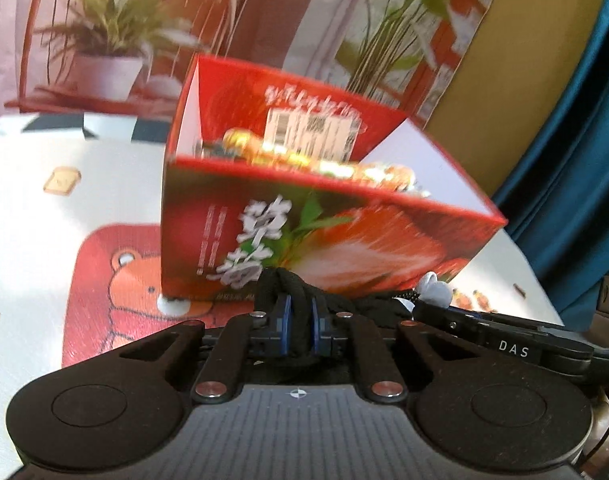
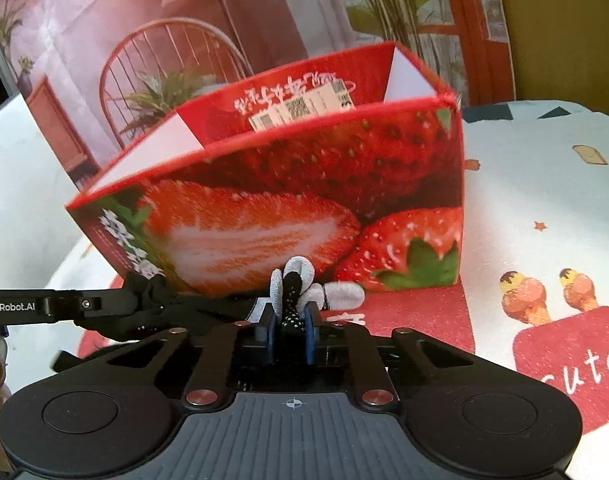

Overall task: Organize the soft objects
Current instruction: 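Lift the black gloves with both grippers and lower them into the box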

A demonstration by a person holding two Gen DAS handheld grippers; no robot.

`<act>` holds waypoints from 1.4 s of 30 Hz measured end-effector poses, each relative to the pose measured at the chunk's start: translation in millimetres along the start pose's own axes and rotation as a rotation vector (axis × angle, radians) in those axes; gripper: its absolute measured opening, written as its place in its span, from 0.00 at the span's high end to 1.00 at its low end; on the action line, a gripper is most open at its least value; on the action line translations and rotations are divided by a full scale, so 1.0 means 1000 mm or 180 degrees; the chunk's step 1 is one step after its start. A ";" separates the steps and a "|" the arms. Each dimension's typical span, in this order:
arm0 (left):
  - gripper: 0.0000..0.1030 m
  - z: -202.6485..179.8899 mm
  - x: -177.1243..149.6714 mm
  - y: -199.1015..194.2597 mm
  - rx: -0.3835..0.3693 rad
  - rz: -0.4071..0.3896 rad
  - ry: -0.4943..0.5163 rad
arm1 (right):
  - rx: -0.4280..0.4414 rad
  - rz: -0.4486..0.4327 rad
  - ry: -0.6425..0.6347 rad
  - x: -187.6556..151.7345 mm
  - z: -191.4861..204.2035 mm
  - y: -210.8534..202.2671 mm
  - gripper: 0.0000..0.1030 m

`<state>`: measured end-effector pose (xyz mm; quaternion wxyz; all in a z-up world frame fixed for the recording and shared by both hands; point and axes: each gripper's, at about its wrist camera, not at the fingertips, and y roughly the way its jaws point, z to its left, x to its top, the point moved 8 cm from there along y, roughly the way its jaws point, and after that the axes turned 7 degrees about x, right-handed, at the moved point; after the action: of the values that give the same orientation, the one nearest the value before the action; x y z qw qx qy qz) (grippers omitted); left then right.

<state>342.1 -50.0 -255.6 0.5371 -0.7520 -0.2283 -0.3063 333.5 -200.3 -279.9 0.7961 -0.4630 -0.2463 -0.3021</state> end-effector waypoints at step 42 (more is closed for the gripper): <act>0.89 -0.015 0.109 0.023 0.0336 -0.0193 0.0342 | -0.0047 -0.0325 -0.0398 0.140 0.014 0.016 0.88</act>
<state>432.0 -70.4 -190.4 0.5779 -0.6979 -0.2377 -0.3499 440.6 -217.1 -188.3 0.7593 -0.4737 -0.3165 -0.3146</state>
